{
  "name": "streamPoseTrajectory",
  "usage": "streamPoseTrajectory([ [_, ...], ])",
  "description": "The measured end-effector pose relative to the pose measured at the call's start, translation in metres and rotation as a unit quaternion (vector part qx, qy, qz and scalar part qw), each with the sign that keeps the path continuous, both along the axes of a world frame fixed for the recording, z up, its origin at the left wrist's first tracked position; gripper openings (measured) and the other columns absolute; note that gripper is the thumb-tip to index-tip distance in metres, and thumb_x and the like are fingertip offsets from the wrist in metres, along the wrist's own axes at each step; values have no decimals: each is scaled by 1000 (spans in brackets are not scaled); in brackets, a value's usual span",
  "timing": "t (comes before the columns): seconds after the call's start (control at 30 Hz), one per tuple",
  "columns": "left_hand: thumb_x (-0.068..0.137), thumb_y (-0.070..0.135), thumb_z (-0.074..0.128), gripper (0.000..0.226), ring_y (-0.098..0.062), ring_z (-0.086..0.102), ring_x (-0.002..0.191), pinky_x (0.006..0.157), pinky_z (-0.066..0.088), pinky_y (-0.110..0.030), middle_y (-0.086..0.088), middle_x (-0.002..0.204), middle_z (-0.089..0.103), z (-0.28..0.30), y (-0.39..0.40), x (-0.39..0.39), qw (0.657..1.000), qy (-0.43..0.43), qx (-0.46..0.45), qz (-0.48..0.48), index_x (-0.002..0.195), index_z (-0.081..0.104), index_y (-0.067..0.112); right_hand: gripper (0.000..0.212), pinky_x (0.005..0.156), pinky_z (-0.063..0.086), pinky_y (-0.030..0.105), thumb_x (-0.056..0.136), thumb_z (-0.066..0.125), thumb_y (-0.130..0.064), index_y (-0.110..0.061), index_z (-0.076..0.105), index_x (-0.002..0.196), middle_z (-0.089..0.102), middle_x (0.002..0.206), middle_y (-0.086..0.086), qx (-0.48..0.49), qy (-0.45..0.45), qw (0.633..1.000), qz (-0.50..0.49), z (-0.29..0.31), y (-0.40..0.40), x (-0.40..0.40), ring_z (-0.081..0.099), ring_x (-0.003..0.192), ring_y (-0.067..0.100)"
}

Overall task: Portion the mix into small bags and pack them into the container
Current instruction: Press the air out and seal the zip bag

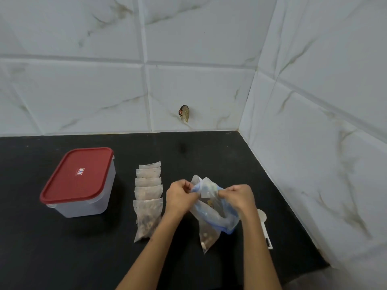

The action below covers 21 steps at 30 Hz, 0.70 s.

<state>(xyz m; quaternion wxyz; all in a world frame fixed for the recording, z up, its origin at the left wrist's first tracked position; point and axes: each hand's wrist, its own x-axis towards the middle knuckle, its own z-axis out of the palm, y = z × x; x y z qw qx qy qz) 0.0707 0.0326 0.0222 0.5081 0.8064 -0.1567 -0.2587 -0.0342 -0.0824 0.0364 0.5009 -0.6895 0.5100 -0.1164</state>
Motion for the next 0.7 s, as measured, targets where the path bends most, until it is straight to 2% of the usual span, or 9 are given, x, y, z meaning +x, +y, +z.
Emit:
streamPoseTrajectory([
  [0.07,80,19,70,18,-11,52,67,56,39,-22,3,75,56,0,2,-4,985,-166,54,9,71,54,21,13,55,42,24,73,73,-16,-18,60,68,61,71,-3,-159,39,987,-5,0,7,4,57,67,11],
  [0.13,80,19,70,21,-10,50,72,58,36,-19,5,82,52,1,3,-7,974,-220,46,1,75,50,23,18,58,43,23,74,72,-16,-19,55,70,57,70,-4,-235,15,972,16,-3,11,8,56,68,11],
  [0.17,80,19,71,22,-9,50,73,57,35,-17,5,82,52,1,2,-7,978,-206,29,-8,76,49,23,18,60,44,23,73,72,-14,-19,55,74,56,72,-4,-229,-6,973,23,-3,9,9,57,70,12],
  [0.3,78,25,70,18,-7,53,67,57,40,-19,2,77,58,6,1,-3,998,-48,-42,-16,77,54,17,44,67,49,27,72,70,-9,-18,49,109,56,100,1,31,-56,997,50,7,0,12,59,89,15],
  [0.4,79,20,68,17,-11,52,65,59,44,-25,-1,73,57,5,-1,3,998,-18,-55,-17,73,53,14,30,74,54,33,78,68,-16,-2,65,104,67,92,12,166,-63,981,75,17,-8,13,65,82,21],
  [0.47,78,16,68,18,-14,54,66,60,46,-28,-3,72,57,7,-2,5,998,-20,-49,-38,72,51,14,27,76,56,35,82,68,-22,-2,70,99,70,87,15,211,-90,971,68,20,-10,12,67,80,24],
  [0.53,78,16,67,23,-18,55,65,60,47,-30,-2,71,57,10,-2,5,990,-127,-7,-59,67,46,17,21,74,56,33,81,70,-13,-4,71,100,72,88,12,143,-111,980,85,15,-12,13,68,81,22],
  [0.6,81,14,60,29,-23,53,64,59,44,-32,0,68,52,13,-2,1,956,-280,46,-73,65,37,18,18,72,56,29,77,70,-8,-13,73,95,72,85,2,-50,-66,992,92,10,-6,16,68,81,16],
  [0.7,85,12,52,23,-23,47,61,59,36,-31,3,66,43,10,-4,-3,925,-368,45,-85,74,33,16,11,69,51,29,81,70,-20,-21,65,90,59,89,-5,-297,15,955,19,11,17,27,59,78,12],
])
